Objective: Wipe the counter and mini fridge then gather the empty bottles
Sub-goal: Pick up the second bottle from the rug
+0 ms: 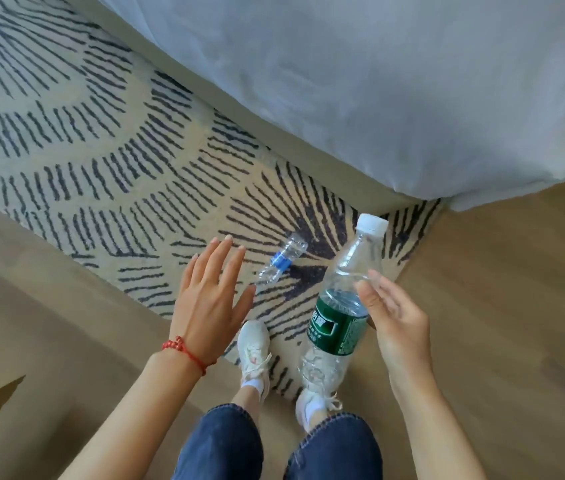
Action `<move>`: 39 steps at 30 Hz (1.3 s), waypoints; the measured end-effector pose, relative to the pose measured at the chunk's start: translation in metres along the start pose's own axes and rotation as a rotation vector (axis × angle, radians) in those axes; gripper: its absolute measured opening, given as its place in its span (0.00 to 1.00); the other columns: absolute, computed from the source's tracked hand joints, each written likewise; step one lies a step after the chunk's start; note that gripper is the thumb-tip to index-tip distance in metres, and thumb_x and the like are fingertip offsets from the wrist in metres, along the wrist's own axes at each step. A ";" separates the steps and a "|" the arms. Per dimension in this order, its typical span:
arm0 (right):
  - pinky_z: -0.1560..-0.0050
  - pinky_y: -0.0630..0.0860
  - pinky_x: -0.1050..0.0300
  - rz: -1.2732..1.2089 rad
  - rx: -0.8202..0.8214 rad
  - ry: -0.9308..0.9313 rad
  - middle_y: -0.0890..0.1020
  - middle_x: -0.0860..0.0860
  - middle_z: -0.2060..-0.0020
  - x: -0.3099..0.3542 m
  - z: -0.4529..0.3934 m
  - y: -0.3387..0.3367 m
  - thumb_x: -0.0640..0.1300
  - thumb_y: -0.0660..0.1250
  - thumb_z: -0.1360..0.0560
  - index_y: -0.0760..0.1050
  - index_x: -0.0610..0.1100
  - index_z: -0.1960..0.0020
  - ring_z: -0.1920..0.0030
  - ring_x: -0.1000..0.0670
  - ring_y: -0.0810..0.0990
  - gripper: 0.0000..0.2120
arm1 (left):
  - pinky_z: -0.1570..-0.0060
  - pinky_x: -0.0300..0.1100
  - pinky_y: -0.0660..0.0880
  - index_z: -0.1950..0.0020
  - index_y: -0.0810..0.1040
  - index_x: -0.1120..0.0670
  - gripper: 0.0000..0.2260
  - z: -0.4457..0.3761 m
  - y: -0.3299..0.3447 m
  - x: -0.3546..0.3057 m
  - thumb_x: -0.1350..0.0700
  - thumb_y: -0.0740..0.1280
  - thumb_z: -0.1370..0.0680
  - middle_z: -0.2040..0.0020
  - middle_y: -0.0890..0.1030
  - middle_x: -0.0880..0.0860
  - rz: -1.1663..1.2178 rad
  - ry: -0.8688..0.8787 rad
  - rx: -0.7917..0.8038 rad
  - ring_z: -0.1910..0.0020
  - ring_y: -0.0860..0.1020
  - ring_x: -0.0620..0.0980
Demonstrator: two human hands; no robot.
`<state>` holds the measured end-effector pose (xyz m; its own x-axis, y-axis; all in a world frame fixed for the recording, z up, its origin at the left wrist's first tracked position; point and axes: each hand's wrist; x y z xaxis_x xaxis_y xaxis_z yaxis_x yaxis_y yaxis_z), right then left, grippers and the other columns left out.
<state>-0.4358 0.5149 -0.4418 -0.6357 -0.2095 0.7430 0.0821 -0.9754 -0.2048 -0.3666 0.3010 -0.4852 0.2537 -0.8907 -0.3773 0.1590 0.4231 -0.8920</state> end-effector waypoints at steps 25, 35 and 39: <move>0.49 0.76 0.60 0.797 0.651 -0.135 0.82 0.56 0.53 0.009 -0.193 0.083 0.57 0.68 0.38 0.77 0.47 0.42 0.54 0.64 0.79 0.27 | 0.33 0.49 0.60 0.33 0.69 0.62 0.28 -0.001 0.172 -0.027 0.44 0.53 0.26 0.34 0.72 0.62 0.619 -1.150 -0.396 0.34 0.67 0.60; 0.57 0.76 0.67 0.905 0.722 -0.173 0.81 0.58 0.55 -0.116 -0.258 0.140 0.50 0.70 0.32 0.77 0.46 0.41 0.56 0.62 0.80 0.21 | 0.36 0.45 0.62 0.30 0.66 0.57 0.22 -0.038 0.316 0.013 0.51 0.62 0.22 0.30 0.68 0.57 1.205 -1.557 -0.417 0.33 0.66 0.54; 0.51 0.74 0.60 0.962 0.711 -0.209 0.82 0.52 0.50 -0.140 -0.290 0.150 0.51 0.70 0.31 0.76 0.46 0.40 0.51 0.57 0.79 0.21 | 0.40 0.41 0.65 0.31 0.66 0.58 0.26 -0.063 0.373 0.034 0.47 0.64 0.24 0.33 0.71 0.57 1.488 -1.733 -0.427 0.36 0.70 0.54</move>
<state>-0.5571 0.4182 -0.7619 0.0475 -0.8120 0.5817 0.8966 -0.2220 -0.3831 -0.3589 0.4186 -0.8467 0.2820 0.9114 -0.2995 -0.9150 0.1617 -0.3696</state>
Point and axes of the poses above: each hand's wrist, its own z-axis away from the middle knuckle, its own y-axis out of the palm, x = y × z
